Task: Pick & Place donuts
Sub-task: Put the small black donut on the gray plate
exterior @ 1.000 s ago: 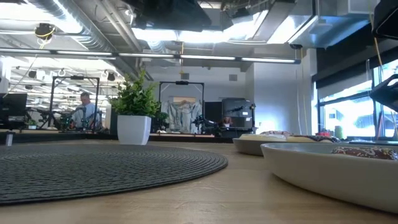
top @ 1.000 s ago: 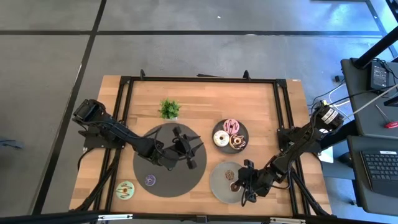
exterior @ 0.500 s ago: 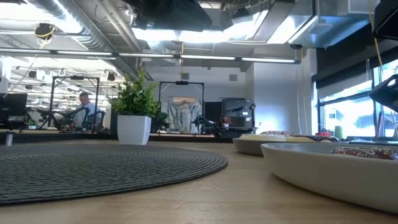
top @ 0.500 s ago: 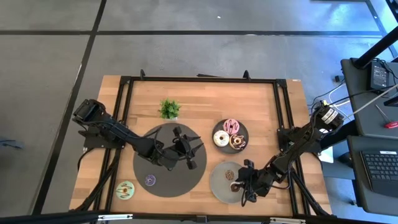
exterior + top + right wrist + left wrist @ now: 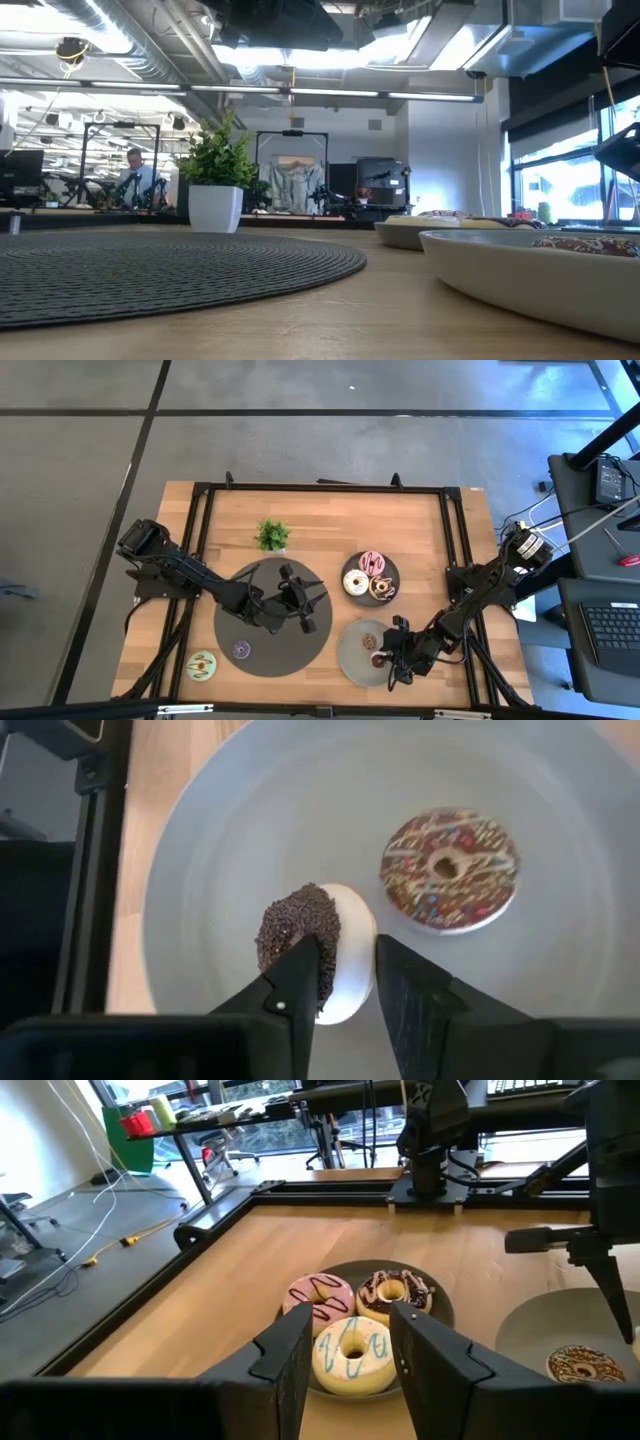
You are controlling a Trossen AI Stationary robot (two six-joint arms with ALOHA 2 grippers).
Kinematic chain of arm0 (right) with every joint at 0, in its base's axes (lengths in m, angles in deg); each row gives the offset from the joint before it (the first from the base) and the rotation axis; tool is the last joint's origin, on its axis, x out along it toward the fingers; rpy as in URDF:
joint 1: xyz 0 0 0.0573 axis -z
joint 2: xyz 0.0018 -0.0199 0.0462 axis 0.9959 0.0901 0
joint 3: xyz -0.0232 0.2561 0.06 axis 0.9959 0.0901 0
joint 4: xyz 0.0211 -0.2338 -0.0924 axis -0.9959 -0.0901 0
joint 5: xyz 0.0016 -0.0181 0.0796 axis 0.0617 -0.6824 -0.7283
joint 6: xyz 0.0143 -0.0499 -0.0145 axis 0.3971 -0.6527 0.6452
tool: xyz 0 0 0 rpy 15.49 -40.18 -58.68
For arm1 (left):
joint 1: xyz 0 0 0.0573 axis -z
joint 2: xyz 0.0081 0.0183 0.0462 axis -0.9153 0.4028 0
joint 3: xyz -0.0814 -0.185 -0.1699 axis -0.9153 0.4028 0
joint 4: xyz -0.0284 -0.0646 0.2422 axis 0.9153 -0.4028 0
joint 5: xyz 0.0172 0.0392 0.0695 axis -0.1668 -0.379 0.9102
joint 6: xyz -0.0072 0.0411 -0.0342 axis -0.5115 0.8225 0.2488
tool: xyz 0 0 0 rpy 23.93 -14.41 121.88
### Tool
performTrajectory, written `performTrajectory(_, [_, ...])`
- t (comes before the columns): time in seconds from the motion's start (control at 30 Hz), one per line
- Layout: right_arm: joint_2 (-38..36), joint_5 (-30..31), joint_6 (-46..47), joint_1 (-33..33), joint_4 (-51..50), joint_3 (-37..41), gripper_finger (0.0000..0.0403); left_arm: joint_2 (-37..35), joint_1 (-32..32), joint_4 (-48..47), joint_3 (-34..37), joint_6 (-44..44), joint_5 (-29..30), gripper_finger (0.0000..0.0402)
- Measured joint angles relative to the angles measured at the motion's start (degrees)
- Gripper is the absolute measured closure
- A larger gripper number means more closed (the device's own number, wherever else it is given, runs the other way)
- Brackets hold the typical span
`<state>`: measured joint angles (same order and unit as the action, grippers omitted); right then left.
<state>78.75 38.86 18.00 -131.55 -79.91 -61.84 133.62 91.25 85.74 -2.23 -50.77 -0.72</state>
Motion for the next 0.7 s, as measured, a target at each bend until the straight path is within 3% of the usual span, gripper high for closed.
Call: performTrajectory(0.7, [-0.02, -0.81, 1.30, 0.04, -0.50, 0.00, 0.0298, 0.02, 0.02, 0.01, 0.00, 0.07, 0.02, 0.0274])
